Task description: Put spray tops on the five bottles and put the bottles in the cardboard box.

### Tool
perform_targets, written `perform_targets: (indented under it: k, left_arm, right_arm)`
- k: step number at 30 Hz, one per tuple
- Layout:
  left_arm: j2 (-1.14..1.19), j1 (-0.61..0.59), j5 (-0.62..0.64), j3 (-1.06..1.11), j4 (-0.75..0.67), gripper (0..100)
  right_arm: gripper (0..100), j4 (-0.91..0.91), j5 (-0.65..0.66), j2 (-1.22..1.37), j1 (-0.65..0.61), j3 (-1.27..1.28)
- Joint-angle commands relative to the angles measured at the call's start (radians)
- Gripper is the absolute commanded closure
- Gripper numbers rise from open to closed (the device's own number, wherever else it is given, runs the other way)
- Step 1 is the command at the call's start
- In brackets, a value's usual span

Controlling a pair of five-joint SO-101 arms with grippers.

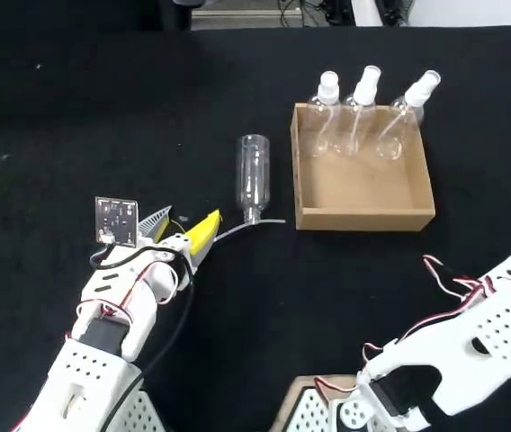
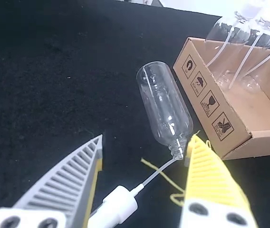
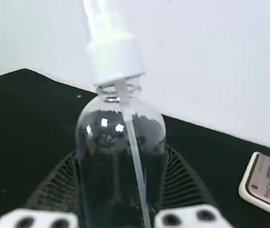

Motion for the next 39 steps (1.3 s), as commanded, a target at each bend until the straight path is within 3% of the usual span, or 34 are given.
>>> perform_targets:
  k: [1, 18, 30, 36, 39]
  left_arm:
    - [-0.012, 0.012, -0.012, -0.004, -0.025, 73]
    - [-0.009, 0.012, -0.012, -0.002, -0.026, 73]
    - [-0.011, 0.013, -0.012, -0.002, -0.026, 73]
    - [-0.011, 0.013, -0.012, -0.002, -0.026, 73]
    - [-0.009, 0.013, -0.012, -0.002, -0.026, 73]
  right_arm:
    - [98.6, -0.029, -0.005, -0.010, 0.012, -0.065]
    - [98.6, -0.029, 0.002, 0.134, -0.014, -0.311]
    - [98.5, -0.029, 0.003, 0.209, -0.009, -0.329]
    - [85.6, -0.029, -0.002, 0.211, -0.012, -0.298]
    - [84.1, -0.029, -0.003, 0.205, -0.014, -0.278]
